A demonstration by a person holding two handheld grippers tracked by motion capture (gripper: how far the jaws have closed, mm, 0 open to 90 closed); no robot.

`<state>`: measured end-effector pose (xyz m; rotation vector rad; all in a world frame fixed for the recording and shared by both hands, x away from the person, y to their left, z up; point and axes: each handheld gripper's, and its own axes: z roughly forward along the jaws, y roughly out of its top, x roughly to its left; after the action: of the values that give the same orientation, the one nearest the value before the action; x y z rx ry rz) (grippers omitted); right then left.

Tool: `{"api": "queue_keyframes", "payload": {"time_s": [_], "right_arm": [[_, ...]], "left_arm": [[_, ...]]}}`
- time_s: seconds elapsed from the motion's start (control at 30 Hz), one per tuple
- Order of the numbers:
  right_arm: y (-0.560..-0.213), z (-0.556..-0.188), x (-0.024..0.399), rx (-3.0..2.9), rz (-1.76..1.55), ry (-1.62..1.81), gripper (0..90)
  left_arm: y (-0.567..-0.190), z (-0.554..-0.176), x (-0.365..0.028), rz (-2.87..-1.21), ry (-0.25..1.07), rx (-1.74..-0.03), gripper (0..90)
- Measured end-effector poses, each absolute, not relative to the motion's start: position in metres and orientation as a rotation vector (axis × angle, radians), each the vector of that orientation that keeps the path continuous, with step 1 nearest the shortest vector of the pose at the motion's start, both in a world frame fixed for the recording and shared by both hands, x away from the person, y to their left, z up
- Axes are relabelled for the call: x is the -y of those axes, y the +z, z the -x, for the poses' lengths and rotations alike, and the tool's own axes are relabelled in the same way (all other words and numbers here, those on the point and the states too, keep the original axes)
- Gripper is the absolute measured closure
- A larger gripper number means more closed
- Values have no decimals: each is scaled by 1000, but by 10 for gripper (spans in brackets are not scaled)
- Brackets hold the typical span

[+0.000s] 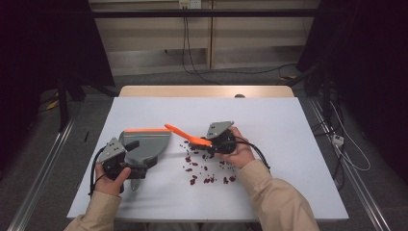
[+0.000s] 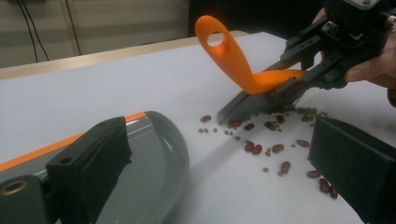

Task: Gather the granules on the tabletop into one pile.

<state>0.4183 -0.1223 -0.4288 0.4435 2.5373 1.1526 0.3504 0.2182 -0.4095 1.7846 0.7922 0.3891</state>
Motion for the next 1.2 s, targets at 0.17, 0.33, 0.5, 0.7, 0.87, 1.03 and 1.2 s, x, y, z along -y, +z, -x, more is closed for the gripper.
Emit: {"api": "queue_keyframes", "payload": {"time_s": [0.17, 0.33, 0.5, 0.7, 0.87, 1.03, 1.2], "right_arm": [[-427, -411, 124, -2546, -429, 1153, 710], [-426, -406, 126, -2540, -426, 1165, 712], [-420, -410, 128, -2493, -430, 1176, 713], [-413, -437, 120, -2446, -433, 1179, 713], [-417, -460, 102, -2448, -433, 1153, 713], [-431, -471, 85, -2496, -414, 1134, 713], [-430, -463, 81, -2546, -338, 1115, 712]], "left_arm": [[-409, -351, -219, -1780, 391, -794, 52], [-410, -351, -218, -1787, 398, -799, 52], [-410, -350, -217, -1790, 396, -795, 52], [-410, -351, -218, -1784, 393, -799, 53], [-411, -351, -220, -1783, 395, -810, 53], [-413, -351, -223, -1783, 391, -820, 52], [-414, -352, -226, -1779, 386, -825, 53]]}}
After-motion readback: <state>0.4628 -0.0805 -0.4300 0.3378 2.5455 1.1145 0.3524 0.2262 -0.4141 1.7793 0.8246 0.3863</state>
